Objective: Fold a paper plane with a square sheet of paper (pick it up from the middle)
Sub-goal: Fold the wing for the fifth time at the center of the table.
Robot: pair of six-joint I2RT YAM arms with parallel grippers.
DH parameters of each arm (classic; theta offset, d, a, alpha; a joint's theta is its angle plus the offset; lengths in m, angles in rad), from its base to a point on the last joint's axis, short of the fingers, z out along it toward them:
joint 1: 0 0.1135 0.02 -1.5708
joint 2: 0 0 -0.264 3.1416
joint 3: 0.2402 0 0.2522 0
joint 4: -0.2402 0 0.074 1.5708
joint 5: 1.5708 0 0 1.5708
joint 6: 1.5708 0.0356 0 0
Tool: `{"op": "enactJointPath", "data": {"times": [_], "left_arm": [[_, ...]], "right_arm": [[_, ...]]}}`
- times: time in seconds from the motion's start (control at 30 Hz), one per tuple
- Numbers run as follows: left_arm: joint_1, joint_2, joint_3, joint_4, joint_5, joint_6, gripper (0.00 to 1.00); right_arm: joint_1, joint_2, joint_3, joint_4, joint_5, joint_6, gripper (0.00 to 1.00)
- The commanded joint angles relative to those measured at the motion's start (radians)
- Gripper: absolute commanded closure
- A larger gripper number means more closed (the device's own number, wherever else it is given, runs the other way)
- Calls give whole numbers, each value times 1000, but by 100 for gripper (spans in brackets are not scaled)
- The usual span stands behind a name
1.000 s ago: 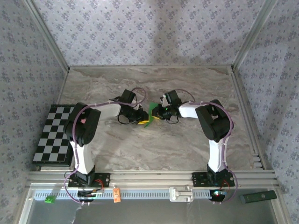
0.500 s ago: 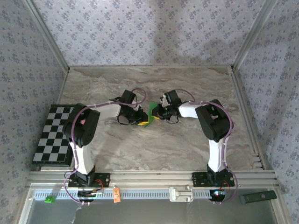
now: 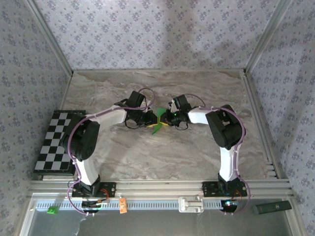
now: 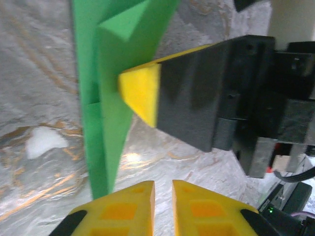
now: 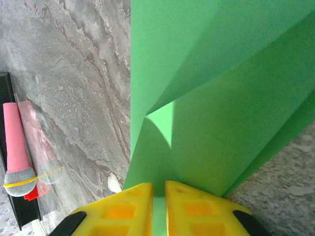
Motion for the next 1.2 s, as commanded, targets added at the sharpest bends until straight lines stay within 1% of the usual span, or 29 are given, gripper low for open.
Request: {"op": "enactJointPath", "data": {"times": [0.0,0.23,0.53,0.93,1.17], "left_arm": [[-20,47,42,18,33,-17,86],[-37,114,53,-13,24,-29,89],[-37,140,26,-9,24,-44,90],[-38,162,-6,19,35,-71,91],[-35,137,-4,23,38,-77,90]], "right_arm": [[2,45,8,-54,52,-18,84],[3,48,10,-59,52,-18,84],[3,50,15,-66,50,-19,84],[2,56,24,-78,49,-23,85],[2,58,28,-83,48,-26,84]]}}
